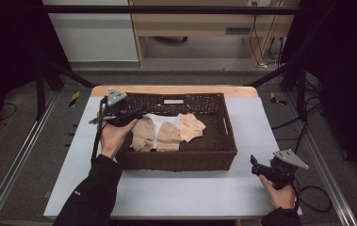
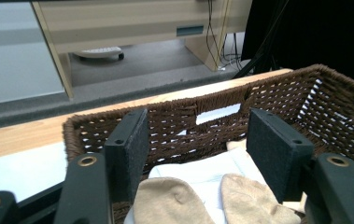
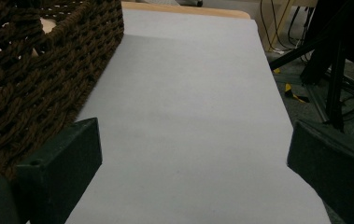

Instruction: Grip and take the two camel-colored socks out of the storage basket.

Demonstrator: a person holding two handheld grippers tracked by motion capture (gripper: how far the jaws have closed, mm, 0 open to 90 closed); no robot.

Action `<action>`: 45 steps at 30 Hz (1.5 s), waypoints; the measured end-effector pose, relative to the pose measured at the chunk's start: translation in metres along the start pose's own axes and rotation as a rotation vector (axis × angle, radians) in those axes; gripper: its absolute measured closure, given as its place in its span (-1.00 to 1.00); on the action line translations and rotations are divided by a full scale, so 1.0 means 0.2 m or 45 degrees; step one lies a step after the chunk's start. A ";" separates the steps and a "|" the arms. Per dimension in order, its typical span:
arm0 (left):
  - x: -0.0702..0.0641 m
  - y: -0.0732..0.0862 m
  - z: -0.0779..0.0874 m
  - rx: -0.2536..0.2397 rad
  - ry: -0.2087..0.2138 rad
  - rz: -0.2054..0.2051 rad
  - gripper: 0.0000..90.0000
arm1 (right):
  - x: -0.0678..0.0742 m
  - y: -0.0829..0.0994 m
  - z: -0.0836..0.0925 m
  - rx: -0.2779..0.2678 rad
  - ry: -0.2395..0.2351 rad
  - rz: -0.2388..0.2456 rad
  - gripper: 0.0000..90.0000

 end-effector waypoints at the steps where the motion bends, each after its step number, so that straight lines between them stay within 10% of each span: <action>1: 0.00 0.00 -0.02 0.005 -0.004 -0.006 -0.14 | 0.00 0.00 0.00 -0.002 0.003 -0.001 -0.93; 27: 0.01 0.22 -0.38 0.246 -0.144 -0.081 0.12 | 0.00 0.01 -0.02 0.008 0.000 0.007 -0.92; 45: 0.00 0.34 -0.47 0.420 -0.080 -0.092 -0.19 | 0.01 0.01 -0.03 0.020 -0.006 0.006 -0.92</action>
Point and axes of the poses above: each handheld gripper's, and its own axes: z roughly backward along the jaws, y roughly out of its underside, x roughly to its left, the point moved 6 cm from there along -z, roughly forward along the jaws, and after that the axes turned 1 degree about y, right-handed, at the moved point
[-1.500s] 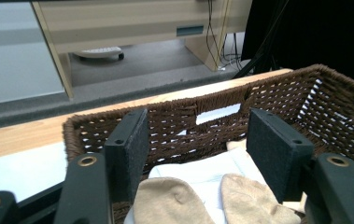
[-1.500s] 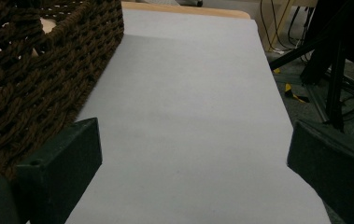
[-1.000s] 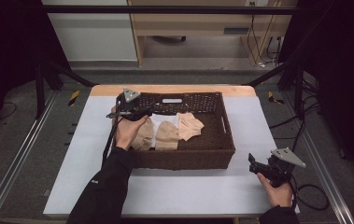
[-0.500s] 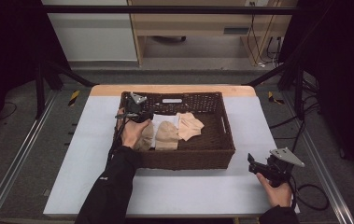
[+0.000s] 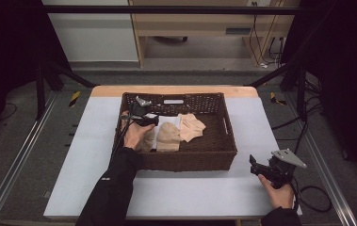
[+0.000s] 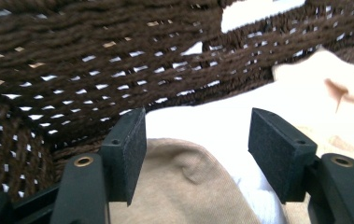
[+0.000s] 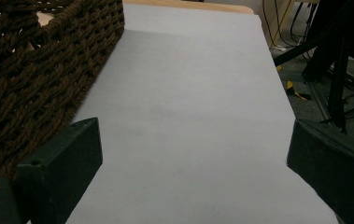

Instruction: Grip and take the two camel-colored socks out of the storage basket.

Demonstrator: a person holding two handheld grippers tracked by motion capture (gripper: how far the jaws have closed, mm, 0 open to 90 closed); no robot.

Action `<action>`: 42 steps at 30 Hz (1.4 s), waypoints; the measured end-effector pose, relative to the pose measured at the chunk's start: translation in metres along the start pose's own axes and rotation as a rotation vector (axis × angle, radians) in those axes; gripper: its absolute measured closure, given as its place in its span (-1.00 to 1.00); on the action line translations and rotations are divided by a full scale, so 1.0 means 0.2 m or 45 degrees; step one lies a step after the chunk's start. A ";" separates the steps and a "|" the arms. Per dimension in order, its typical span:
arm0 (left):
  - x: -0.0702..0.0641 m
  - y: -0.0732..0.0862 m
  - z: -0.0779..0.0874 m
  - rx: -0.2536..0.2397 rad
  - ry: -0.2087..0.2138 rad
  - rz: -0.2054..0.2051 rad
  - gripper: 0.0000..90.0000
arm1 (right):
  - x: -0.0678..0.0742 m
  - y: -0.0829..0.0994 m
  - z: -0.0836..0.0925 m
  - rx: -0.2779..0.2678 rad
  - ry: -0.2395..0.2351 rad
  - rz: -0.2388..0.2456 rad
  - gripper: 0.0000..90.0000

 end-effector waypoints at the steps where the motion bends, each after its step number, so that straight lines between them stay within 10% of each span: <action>1: 0.00 0.00 0.00 0.009 -0.002 -0.005 -0.20 | 0.00 0.00 0.00 0.000 0.000 0.002 -0.92; 12: -0.02 0.04 -0.05 0.117 0.007 -0.058 -0.14 | 0.01 0.00 -0.01 0.009 -0.008 0.006 -0.91; 42: 0.03 0.06 0.03 0.167 0.052 0.169 0.72 | 0.00 0.00 0.00 0.005 -0.008 0.007 -0.91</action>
Point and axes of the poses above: each handheld gripper's, and its own axes: z roughly backward along the jaws, y roughly out of its underside, x roughly to its left, the point moved 6 cm from there along -z, roughly forward along the jaws, and after that the axes turned 1 degree about y, right-handed, at the moved point
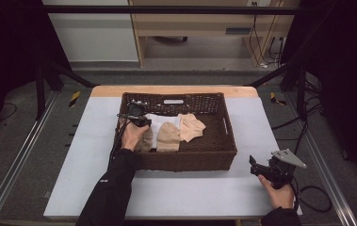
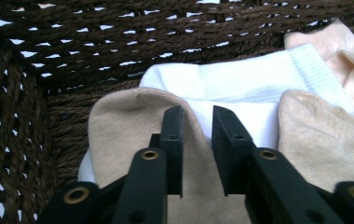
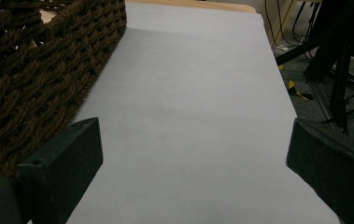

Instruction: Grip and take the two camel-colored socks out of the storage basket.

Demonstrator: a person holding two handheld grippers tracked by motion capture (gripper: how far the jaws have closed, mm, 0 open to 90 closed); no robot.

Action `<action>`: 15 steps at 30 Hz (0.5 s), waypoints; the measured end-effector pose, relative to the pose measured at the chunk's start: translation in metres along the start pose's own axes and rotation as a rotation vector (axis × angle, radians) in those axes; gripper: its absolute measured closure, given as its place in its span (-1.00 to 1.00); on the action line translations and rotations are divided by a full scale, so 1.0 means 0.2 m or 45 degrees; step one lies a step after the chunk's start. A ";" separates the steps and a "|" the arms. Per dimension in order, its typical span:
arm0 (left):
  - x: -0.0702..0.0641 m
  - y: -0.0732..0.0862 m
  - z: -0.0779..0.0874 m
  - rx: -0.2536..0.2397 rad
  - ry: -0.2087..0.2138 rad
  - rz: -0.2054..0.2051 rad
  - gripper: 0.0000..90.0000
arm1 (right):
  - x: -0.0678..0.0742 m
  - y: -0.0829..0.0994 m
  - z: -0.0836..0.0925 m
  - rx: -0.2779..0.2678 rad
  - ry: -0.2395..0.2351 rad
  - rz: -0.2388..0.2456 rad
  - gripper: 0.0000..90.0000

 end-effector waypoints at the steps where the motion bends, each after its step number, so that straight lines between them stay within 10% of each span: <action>1: 0.00 0.00 0.00 0.006 0.000 -0.003 0.76 | 0.00 0.00 0.00 0.000 0.000 0.000 -0.91; 7: -0.01 0.00 0.03 0.012 -0.001 -0.001 0.91 | 0.00 0.00 0.00 -0.001 0.001 -0.001 -0.91; 15: -0.07 -0.04 0.13 -0.128 0.105 -0.013 0.92 | 0.00 0.00 0.00 0.003 0.006 0.006 -0.91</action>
Point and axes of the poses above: each handheld gripper's, and its own axes: z roughly backward along the jaws, y roughly out of its underside, x roughly to its left, the point moved 6 cm from there along -z, roughly forward along the jaws, and after that the axes turned 1 degree about y, right-handed, at the moved point
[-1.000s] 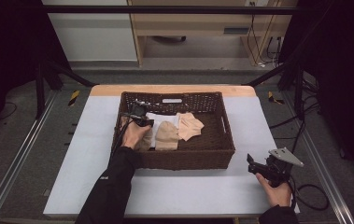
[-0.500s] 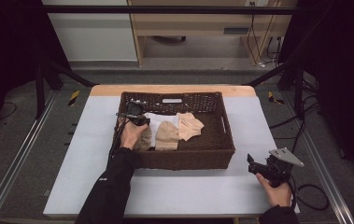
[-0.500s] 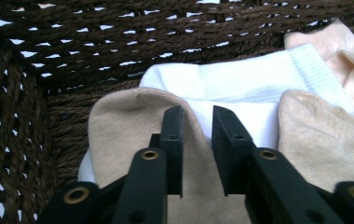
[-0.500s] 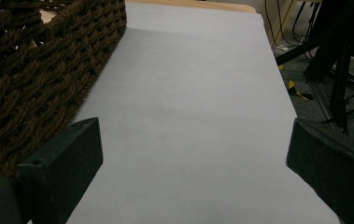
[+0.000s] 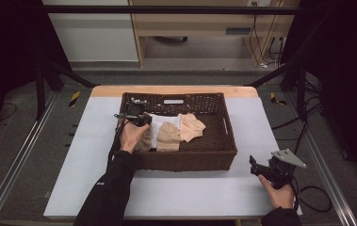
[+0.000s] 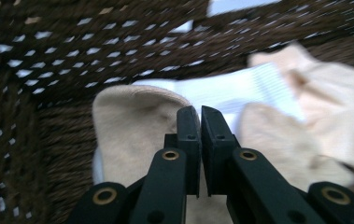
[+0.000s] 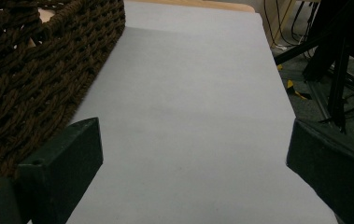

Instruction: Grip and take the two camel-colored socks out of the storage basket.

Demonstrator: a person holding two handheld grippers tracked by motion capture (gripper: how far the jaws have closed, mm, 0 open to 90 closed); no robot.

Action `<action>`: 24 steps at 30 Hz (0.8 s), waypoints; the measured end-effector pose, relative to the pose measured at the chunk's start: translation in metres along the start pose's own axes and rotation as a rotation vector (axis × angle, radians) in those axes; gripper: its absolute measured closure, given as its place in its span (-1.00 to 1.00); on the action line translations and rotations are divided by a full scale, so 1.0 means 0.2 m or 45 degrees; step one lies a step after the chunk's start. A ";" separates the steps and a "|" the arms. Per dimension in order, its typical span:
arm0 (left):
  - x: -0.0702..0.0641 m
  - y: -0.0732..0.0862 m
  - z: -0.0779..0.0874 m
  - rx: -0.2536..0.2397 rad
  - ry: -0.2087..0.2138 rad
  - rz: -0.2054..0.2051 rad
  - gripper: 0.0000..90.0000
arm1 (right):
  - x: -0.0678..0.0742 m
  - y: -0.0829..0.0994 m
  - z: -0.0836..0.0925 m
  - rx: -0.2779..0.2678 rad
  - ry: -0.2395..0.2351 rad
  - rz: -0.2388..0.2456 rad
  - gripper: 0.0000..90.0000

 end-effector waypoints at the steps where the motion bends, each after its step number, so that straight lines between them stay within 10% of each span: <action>1: -0.01 0.00 0.01 -0.014 0.016 -0.030 0.92 | 0.00 0.00 0.00 0.003 0.000 -0.002 -0.91; 3: -0.06 0.00 0.02 -0.050 0.100 -0.085 0.92 | 0.00 0.00 0.00 0.007 0.003 -0.003 -0.91; 7: -0.09 0.03 -0.03 0.045 0.100 -0.198 0.90 | 0.01 0.00 0.00 0.011 0.005 -0.001 -0.91; 10: -0.09 0.04 -0.05 0.072 0.087 -0.222 0.88 | 0.01 0.00 -0.01 0.015 0.004 -0.001 -0.91; 17: -0.09 0.06 -0.08 0.063 0.067 -0.283 0.10 | 0.01 0.00 0.00 0.015 0.001 -0.001 -0.91; 24: -0.10 0.09 -0.09 0.101 0.055 -0.346 0.04 | 0.00 0.00 0.00 0.014 0.000 0.000 -0.91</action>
Point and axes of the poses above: each handheld gripper's, and its own axes: z roughly backward along the jaws, y roughly out of its underside, x roughly to its left, the point moved 6 cm from there along -z, roughly forward along the jaws, and after that the axes turned 1 degree about y, right-handed, at the moved point
